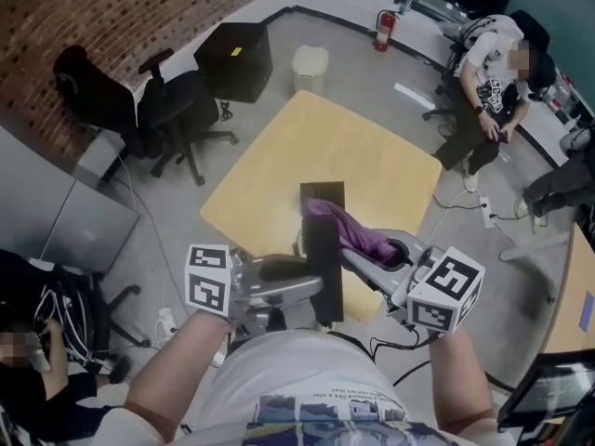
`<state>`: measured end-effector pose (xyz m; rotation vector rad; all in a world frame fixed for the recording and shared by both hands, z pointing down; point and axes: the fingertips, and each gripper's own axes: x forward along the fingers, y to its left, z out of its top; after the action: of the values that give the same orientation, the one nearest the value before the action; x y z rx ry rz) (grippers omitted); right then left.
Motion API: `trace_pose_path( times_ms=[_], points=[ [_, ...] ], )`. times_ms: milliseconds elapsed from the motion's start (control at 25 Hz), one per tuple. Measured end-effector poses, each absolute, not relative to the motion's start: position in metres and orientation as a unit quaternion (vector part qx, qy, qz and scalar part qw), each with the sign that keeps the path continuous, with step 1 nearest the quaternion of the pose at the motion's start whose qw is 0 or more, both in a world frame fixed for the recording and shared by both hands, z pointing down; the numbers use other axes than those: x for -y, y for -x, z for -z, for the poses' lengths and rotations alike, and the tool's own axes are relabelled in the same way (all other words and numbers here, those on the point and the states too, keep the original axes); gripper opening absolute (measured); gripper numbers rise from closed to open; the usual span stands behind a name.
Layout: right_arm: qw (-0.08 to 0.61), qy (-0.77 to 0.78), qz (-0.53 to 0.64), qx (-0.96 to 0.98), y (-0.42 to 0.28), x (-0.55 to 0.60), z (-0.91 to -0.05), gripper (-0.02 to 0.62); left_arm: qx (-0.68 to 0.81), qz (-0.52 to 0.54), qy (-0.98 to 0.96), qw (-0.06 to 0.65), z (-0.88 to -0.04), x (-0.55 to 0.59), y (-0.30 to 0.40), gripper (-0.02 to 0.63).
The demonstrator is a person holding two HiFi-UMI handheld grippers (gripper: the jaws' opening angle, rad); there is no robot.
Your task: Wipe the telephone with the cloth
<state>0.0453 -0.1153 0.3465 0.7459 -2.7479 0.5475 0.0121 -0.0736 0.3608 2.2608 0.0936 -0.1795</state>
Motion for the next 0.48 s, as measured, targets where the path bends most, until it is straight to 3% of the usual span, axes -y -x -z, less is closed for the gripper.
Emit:
trace_pose_path(
  times_ms=[480],
  points=[
    [0.175,-0.174,-0.186,0.951,-0.024,0.079,-0.383,0.084,-0.006,0.091,-0.905,0.416,-0.357,0.094,0.010,0.080]
  ],
)
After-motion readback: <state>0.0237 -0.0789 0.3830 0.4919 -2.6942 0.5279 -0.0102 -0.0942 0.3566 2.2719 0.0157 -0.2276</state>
